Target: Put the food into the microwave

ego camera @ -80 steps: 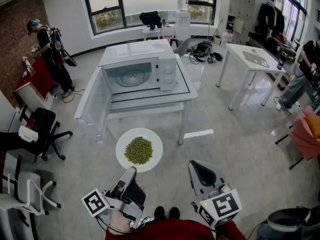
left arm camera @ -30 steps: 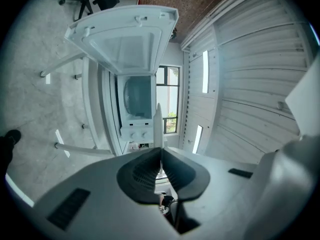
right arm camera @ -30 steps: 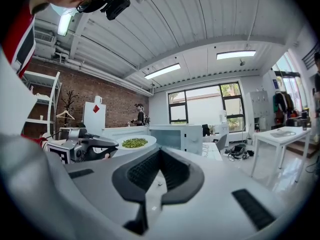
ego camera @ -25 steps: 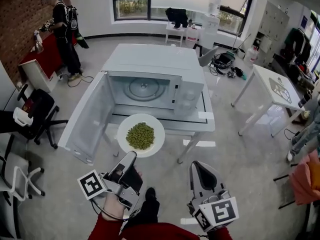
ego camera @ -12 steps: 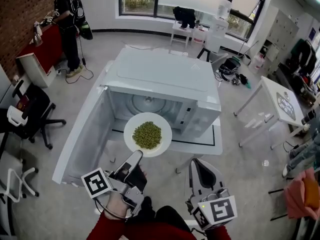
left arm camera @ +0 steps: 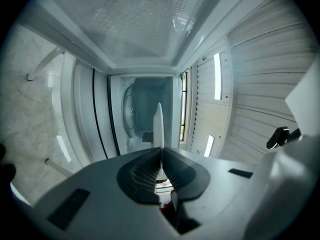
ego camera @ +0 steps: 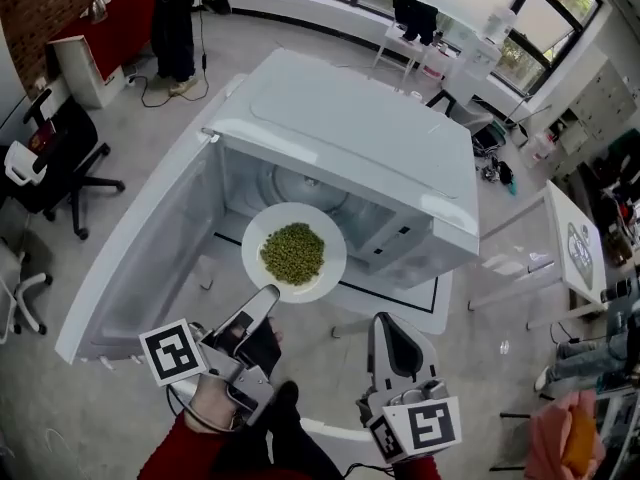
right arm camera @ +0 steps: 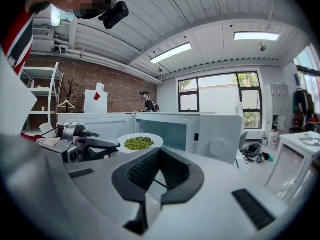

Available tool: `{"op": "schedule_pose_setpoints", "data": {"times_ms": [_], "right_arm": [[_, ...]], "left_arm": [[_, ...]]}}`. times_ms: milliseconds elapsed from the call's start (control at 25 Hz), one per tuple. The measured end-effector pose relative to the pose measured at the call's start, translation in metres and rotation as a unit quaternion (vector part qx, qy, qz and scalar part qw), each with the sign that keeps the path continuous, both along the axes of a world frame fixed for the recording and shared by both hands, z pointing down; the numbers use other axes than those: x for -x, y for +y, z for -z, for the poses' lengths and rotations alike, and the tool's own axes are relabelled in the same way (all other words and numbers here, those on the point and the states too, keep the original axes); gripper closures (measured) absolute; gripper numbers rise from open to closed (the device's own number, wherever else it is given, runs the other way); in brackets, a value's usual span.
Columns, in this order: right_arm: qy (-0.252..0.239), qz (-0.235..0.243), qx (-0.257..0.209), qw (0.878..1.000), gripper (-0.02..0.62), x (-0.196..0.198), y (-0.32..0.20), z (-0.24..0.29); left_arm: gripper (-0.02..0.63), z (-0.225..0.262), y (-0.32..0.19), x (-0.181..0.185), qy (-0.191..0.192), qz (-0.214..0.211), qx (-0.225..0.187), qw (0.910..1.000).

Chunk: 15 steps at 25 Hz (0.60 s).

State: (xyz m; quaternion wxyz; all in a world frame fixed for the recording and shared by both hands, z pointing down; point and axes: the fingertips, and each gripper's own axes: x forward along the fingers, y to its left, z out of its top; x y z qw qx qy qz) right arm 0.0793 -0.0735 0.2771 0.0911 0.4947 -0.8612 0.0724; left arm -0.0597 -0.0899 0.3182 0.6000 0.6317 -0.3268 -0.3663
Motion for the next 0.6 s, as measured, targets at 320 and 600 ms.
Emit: {"op": "schedule_pose_setpoints", "data": {"times_ms": [320, 600], "right_arm": [[0.022, 0.031, 0.051, 0.998, 0.581, 0.004, -0.023, -0.05], [0.025, 0.044, 0.052, 0.997, 0.581, 0.023, -0.042, -0.074]], "left_arm": [[0.586, -0.033, -0.029, -0.009, 0.007, 0.019, -0.007, 0.9998], [0.586, -0.05, -0.053, -0.01, 0.013, 0.02, -0.019, 0.9995]]}}
